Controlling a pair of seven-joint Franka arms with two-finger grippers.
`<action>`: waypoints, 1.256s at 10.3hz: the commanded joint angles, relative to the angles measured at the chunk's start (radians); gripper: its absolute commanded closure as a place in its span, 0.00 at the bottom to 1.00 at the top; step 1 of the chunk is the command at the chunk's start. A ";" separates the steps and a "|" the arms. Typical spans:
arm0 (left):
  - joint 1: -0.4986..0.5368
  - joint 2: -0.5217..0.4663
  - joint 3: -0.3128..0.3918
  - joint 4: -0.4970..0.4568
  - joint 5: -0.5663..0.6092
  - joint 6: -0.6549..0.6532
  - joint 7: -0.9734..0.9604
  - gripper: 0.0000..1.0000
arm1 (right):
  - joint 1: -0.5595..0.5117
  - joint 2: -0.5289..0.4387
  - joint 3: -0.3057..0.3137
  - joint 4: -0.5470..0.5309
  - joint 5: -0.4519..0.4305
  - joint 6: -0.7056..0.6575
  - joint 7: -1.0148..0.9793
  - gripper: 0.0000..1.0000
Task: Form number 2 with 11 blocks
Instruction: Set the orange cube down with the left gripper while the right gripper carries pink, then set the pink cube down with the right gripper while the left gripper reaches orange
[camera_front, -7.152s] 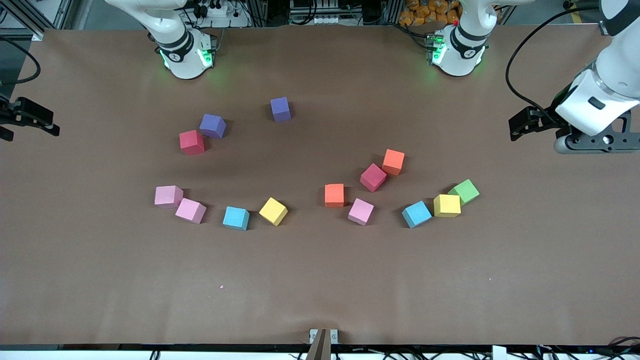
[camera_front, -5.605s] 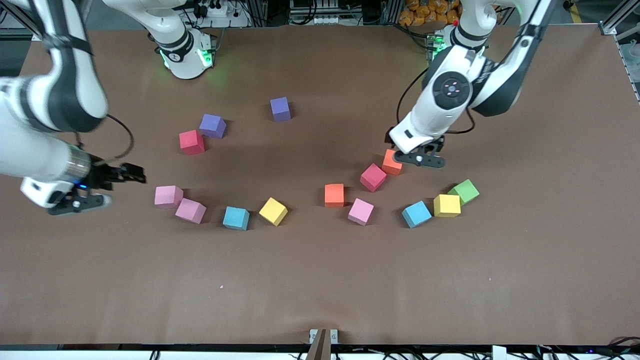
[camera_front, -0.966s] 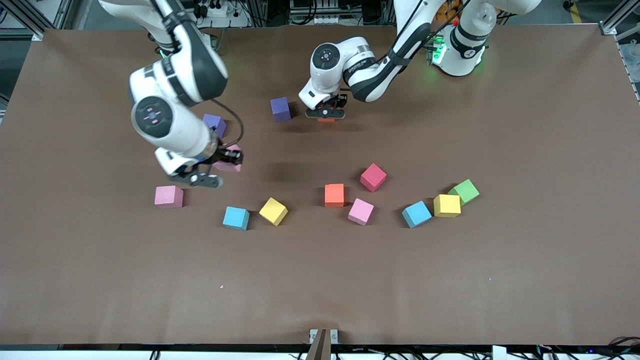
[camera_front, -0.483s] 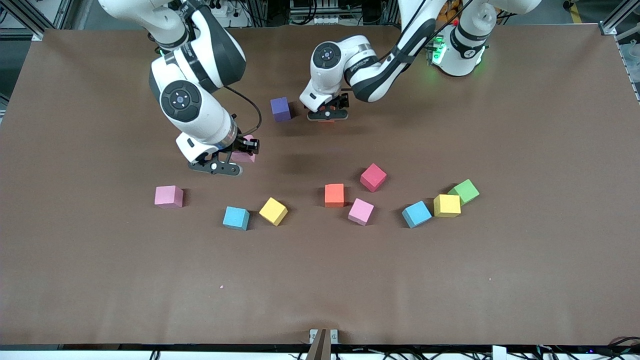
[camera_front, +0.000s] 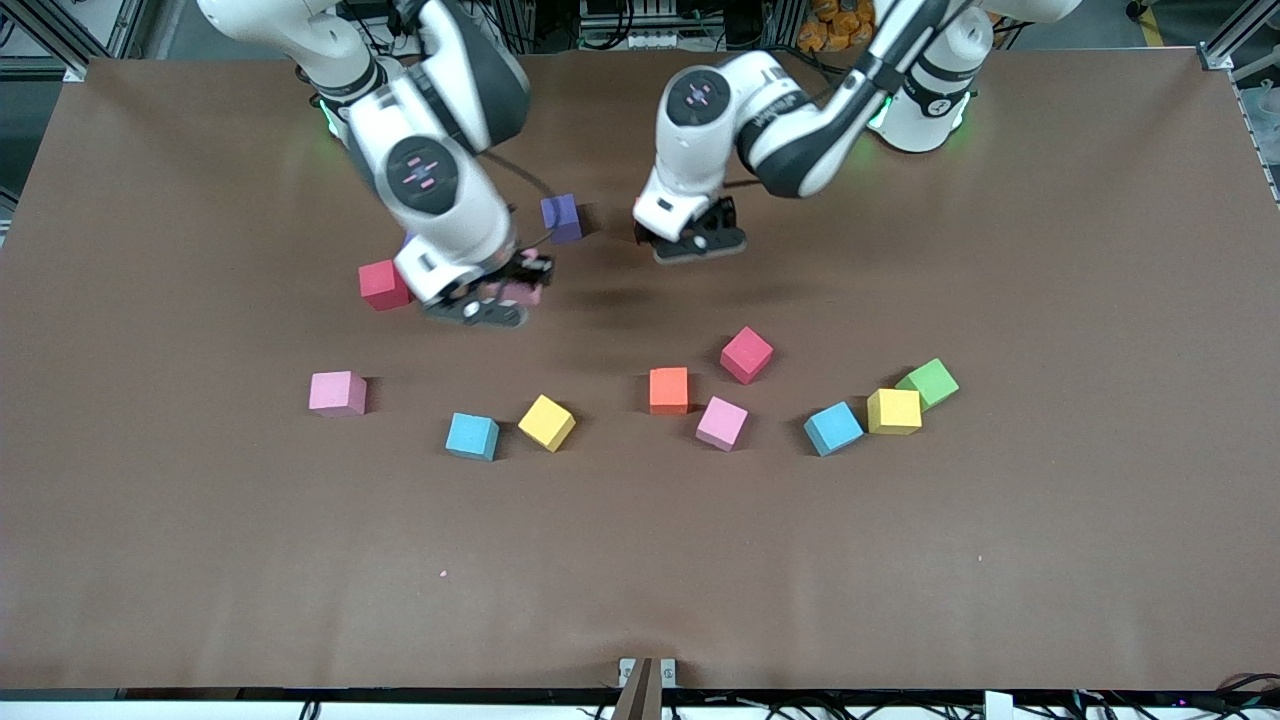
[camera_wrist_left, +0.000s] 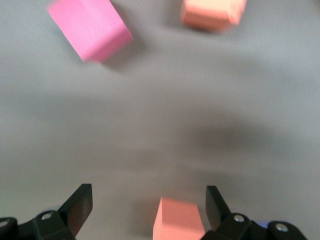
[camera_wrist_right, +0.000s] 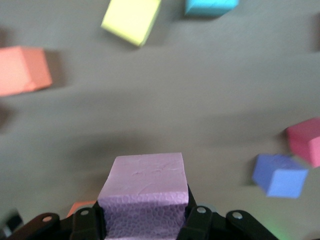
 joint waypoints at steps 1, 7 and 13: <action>0.102 0.047 0.046 0.069 0.086 -0.013 0.105 0.00 | 0.116 -0.017 -0.006 -0.077 0.008 0.081 0.037 1.00; 0.212 0.205 0.068 0.281 0.113 -0.035 0.213 0.00 | 0.312 -0.005 -0.006 -0.082 -0.018 0.082 -0.270 1.00; 0.080 0.419 0.094 0.602 0.153 -0.120 0.219 0.00 | 0.361 0.005 -0.008 -0.113 -0.092 0.096 -0.776 1.00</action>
